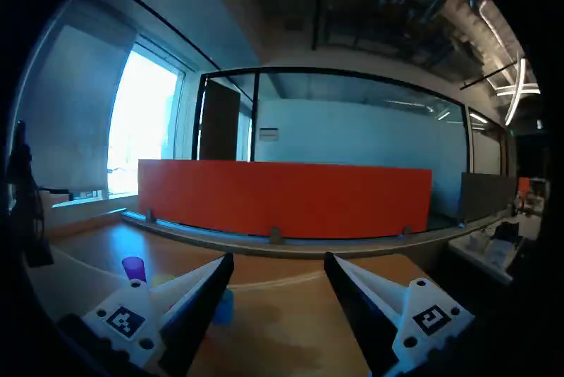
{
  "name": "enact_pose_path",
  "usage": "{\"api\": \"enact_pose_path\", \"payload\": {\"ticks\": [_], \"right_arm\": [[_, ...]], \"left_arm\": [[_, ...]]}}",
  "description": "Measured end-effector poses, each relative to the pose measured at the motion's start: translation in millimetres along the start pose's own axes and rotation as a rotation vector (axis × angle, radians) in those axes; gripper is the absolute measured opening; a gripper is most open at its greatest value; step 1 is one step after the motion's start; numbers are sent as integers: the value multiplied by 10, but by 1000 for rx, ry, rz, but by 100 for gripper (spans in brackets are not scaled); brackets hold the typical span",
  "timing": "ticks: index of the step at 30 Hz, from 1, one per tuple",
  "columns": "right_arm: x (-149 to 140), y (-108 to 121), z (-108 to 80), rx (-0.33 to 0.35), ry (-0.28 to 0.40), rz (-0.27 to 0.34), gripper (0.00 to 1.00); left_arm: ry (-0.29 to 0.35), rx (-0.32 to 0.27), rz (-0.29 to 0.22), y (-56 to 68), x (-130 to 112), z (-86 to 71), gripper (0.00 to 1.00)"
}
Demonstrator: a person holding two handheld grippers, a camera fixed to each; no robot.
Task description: Pour water
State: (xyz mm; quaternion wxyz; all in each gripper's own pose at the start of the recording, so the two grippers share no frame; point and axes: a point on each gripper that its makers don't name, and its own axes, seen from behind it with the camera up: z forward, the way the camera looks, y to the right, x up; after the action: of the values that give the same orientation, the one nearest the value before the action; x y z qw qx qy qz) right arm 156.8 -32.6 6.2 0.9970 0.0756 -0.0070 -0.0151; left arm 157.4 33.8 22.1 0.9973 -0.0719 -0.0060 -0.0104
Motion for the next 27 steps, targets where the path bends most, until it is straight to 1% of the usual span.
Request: {"api": "enact_pose_path", "payload": {"ticks": [3,6,9,15,21,27], "right_arm": [[96,-19,27,14,-5,11,99],[141,-33,58,27,-15,12,99],[159,-34,85,34,-21,11,99],[124,-72,115,64,-28,21,99],[142,-166,118,129,-30,16,99],[130,-316,69,236,-33,8,99]], "left_arm": [[-2,-1,4,-5,84,14,90],[-7,-8,-7,-2,144,33,90],[-13,-21,-16,9,171,53,90],[-20,-47,-7,50,187,78,90],[-25,-99,5,156,183,98,90],[0,-175,11,318,272,101,90]]}}
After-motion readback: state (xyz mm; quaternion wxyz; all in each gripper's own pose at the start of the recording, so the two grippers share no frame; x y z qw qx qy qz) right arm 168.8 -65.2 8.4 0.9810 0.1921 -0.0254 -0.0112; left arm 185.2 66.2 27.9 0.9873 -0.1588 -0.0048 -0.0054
